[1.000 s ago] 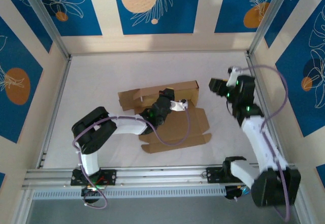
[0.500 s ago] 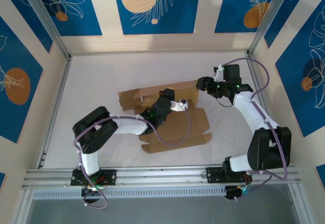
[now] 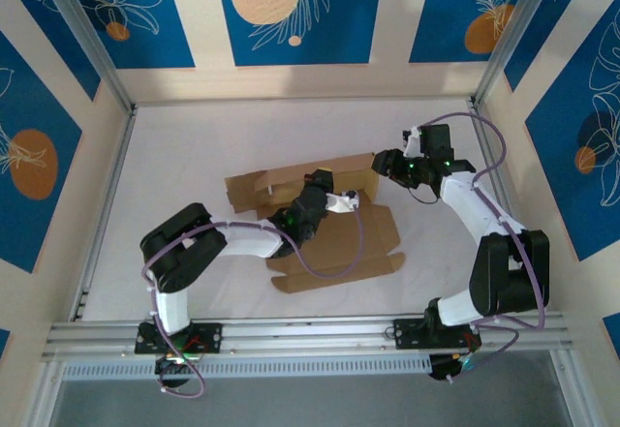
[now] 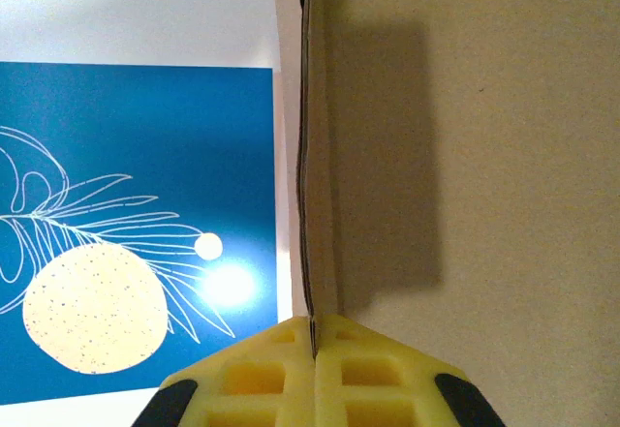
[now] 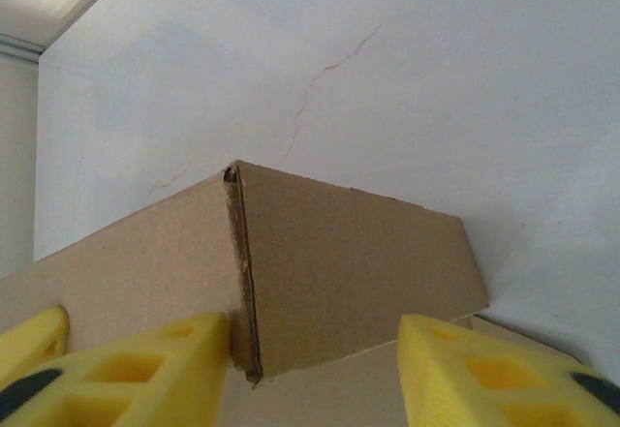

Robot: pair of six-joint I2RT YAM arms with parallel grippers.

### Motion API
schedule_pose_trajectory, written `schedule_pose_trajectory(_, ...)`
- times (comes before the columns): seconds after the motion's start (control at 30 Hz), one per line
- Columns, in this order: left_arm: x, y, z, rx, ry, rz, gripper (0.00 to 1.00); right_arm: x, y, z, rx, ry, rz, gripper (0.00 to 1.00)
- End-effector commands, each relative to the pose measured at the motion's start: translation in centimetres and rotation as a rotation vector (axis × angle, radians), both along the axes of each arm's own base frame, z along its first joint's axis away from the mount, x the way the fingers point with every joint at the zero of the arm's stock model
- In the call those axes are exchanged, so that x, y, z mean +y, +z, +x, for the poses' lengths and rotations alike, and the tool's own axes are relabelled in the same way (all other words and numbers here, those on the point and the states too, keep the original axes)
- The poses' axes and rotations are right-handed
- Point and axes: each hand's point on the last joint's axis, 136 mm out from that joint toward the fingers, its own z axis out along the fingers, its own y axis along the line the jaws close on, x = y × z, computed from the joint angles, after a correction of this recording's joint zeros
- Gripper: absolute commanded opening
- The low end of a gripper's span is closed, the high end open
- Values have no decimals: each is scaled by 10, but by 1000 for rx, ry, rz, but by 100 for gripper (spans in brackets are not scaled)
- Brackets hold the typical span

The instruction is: Fold the paper box

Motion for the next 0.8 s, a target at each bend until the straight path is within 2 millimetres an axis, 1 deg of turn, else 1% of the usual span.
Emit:
schedule_pose_trajectory(0.0, -8, -23, -9, 45, -27, 55, 0, -1, -5, -12, 33, -20, 21, 59)
schedule_pose_trajectory(0.07, -8, -23, -9, 49, -25, 48, 0, -6, -2, -10, 42, -61, 103, 68)
schedule_pose_trajectory(0.1, -8, -22, -10, 51, -26, 44, 0, -6, -3, -9, 59, -82, 158, 71)
schedule_pose_trajectory(0.2, -9, -23, -10, 54, -28, 44, 0, 6, -4, -4, 111, -95, 306, 74)
schedule_pose_trajectory(0.37, -13, -19, -9, 49, -37, 40, 0, 30, -5, 1, 167, -82, 417, 77)
schedule_pose_trajectory(0.47, -15, -17, -9, 53, -42, 31, 0, 44, -1, -1, 185, -65, 456, 78)
schedule_pose_trajectory(0.6, -18, -18, -11, 59, -56, 28, 0, 60, -5, -5, 221, -50, 497, 78)
schedule_pose_trajectory(0.77, -22, -18, -18, 61, -86, 23, 0, 64, -14, -4, 226, -53, 471, 76)
